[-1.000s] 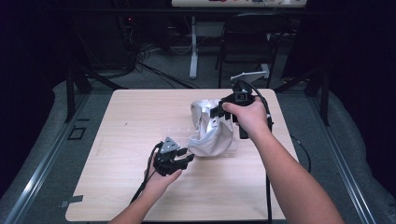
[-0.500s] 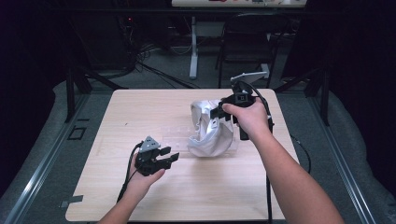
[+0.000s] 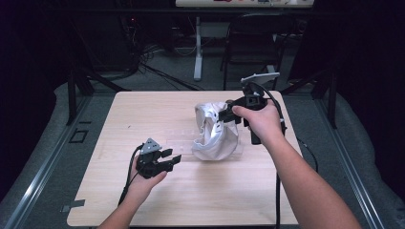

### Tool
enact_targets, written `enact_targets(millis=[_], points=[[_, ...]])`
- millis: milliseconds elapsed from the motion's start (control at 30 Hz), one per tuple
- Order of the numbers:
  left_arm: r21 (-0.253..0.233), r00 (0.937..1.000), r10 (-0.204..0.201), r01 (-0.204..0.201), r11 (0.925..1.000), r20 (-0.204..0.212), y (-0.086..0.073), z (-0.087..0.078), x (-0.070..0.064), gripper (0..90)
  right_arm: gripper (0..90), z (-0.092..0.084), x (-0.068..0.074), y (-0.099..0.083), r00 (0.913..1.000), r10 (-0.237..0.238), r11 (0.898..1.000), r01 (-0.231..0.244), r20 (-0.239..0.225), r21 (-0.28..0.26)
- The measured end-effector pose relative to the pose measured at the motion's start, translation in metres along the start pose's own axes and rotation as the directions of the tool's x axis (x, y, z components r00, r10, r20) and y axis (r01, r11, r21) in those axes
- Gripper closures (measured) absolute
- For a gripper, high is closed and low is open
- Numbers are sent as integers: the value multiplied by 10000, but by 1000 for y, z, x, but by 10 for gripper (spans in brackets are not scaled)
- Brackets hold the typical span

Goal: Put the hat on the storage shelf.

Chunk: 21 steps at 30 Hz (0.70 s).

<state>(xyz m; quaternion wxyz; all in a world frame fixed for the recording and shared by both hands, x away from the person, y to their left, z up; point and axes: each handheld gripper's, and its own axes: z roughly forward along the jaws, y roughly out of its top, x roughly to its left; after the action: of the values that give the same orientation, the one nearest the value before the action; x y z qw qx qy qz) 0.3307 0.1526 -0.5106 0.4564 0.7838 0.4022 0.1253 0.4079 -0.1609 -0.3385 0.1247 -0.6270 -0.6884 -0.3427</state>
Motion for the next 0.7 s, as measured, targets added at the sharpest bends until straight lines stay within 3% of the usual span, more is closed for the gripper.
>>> enact_targets(millis=[233, 700], points=[[-4, 10000, -80, 80, 10000, -16, 0, 0, 1, 522, 710, -10, -1, -8, 9999, -96, 9999, 96, -63, -61], [-27, 9999, -80, 80, 10000, -136, 0, -1, 0, 510, 667, -22, -11, -35, 9955, -944, 9955, 944, -85, -67]])
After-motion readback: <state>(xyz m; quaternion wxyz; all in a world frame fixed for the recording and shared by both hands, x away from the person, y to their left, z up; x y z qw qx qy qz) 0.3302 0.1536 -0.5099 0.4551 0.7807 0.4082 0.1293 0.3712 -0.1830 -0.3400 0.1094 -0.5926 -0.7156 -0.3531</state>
